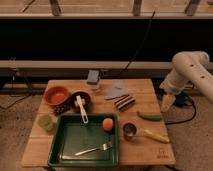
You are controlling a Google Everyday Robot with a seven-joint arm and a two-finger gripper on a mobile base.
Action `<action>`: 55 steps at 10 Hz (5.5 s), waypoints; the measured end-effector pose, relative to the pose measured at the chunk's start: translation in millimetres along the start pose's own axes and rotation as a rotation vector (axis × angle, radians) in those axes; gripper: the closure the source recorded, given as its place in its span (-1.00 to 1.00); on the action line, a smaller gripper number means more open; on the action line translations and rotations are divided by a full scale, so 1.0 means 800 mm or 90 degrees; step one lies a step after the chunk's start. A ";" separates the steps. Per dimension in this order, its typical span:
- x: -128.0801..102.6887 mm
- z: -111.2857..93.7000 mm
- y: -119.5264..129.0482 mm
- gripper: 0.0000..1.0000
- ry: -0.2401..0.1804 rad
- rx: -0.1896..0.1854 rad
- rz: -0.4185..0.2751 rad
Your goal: Place banana in tray
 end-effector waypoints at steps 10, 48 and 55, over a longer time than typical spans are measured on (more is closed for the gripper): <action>0.000 0.000 0.000 -0.60 0.000 0.000 0.000; 0.051 0.191 0.205 -0.60 0.002 -0.031 -0.022; 0.043 0.198 0.207 0.70 0.007 -0.053 -0.022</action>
